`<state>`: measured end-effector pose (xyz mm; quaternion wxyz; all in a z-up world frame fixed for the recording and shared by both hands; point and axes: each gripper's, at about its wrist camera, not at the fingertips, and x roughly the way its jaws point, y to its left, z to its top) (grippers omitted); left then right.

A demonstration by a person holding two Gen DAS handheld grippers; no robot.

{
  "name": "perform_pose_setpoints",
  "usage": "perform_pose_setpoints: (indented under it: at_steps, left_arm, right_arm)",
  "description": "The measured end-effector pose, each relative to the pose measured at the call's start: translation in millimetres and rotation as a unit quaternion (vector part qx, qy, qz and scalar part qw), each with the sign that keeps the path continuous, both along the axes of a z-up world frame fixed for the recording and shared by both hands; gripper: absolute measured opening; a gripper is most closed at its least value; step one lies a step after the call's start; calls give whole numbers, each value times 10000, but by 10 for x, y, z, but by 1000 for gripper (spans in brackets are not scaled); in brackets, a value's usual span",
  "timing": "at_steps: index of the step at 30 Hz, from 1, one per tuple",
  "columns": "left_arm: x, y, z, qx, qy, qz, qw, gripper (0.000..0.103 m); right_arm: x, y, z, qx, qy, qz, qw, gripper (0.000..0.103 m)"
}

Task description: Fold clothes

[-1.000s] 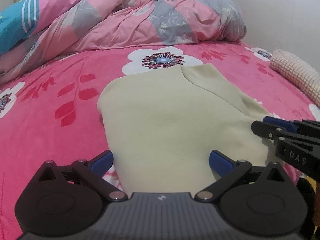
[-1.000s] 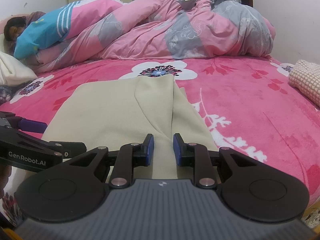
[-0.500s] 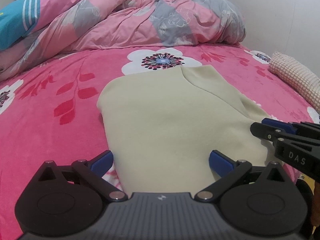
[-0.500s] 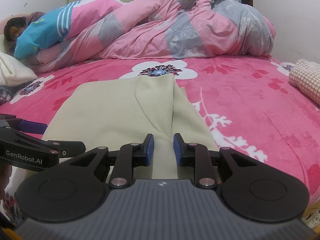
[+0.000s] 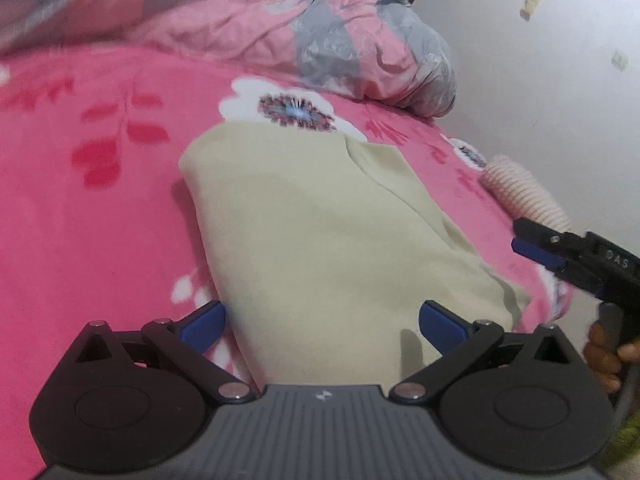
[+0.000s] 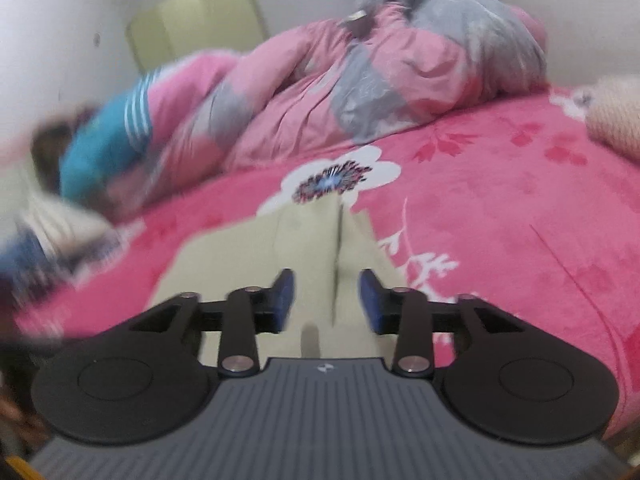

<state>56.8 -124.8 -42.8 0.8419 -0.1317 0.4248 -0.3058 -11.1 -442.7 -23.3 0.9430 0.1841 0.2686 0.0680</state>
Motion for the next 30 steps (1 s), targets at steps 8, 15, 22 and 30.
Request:
perform_pose_setpoints:
  at_steps: [8, 15, 22, 30]
  left_arm:
    - [224, 164, -137, -651, 421, -102, 9969, 103]
    - [350, 97, -198, -710, 447, -277, 9961, 103]
    - [482, 34, -258, -781, 474, -427, 9949, 103]
    - [561, -62, -281, -809, 464, -297, 9952, 103]
  right_arm:
    - [379, -693, -153, 1430, 762, 588, 9850, 93]
    - [787, -894, -436, 2222, 1461, 1277, 9555, 95]
    - [1227, -691, -497, 2448, 1744, 2303, 9255, 95]
    - [1793, -222, -480, 2195, 1946, 3191, 9012, 88]
